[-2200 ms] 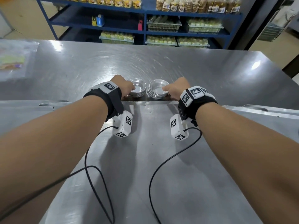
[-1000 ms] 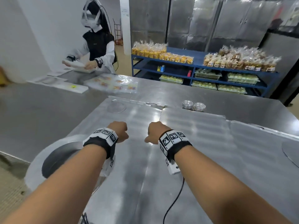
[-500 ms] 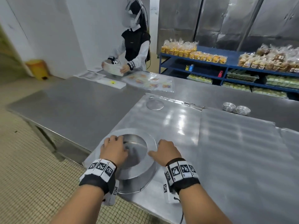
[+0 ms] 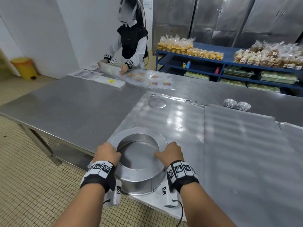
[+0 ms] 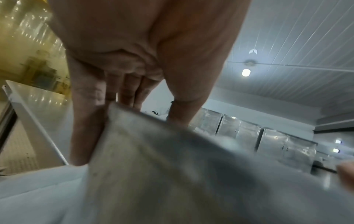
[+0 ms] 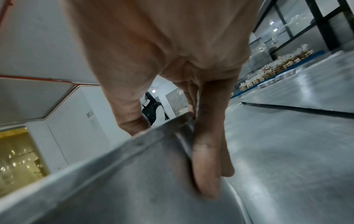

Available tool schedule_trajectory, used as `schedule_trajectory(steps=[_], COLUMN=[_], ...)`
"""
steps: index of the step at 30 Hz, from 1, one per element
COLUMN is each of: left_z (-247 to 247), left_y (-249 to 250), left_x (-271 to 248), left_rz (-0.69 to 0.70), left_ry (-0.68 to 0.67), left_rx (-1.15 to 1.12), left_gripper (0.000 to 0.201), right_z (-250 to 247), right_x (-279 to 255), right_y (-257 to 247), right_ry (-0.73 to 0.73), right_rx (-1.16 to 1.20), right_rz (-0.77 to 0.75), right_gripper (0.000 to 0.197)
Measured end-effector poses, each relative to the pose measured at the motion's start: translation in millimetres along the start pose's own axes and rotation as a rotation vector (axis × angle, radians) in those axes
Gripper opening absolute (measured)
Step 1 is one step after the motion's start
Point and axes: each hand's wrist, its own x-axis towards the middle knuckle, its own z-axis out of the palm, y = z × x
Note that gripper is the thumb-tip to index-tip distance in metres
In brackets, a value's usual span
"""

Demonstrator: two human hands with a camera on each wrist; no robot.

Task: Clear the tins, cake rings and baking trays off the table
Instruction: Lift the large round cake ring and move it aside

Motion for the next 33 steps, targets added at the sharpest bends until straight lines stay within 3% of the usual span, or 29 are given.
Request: schedule_trajectory(steps=[3,8,10,15,17,23,26,30,33], left_z=[-3.9,-6.0,-0.1,24.7,39.8,70.6,86.8,105.7,116.5], left_y=[11.8,51.4,67.0,107.2,123.9,181.4,202.1,219.2,227.9], left_x=[-3.3,-27.4,-35.1,-44.9,-54.5,-109.2,-123.9,-139.6,-150.0], left_rz=[0.009,0.043,0.051,-0.015,-0.031,0.037,0.144,0.310,0.354], left_ry=[0.027,0.048,0.006,-0.181,-0.280,-0.555,-0.641,-0.714,-0.771], left_rx=[-0.087,-0.291,-0.416,-0.792,-0.933,-1.110,-1.119,-1.212,-1.244], left_gripper=[0.042,0.063,0.075,0.128,0.116,0.043,0.037,0.048,0.050], right_z=[-14.3,-55.0,-75.2,-125.9,-143.5,-184.8,-203.7,-229.3,-245.1], right_x=[-0.1,-5.5,-7.7,-18.4,-24.7,-42.1,-48.4,-57.7,-65.2], right_y=[6.9,34.2,51.2,100.8,122.0,187.5,219.2,258.1,280.3], right_ry=[0.032,0.147,0.208,0.363,0.437,0.587,0.627,0.498,0.481], right_rx=[0.085,0.177,0.210,0.281,0.311,0.372,0.419,0.605,0.747], right_rz=[0.012,-0.009,-0.038,-0.097,-0.106,-0.146,-0.190,-0.218,-0.201], right_gripper=[0.081,0.072,0.068,0.062,0.062,0.063,0.074,0.079,0.085])
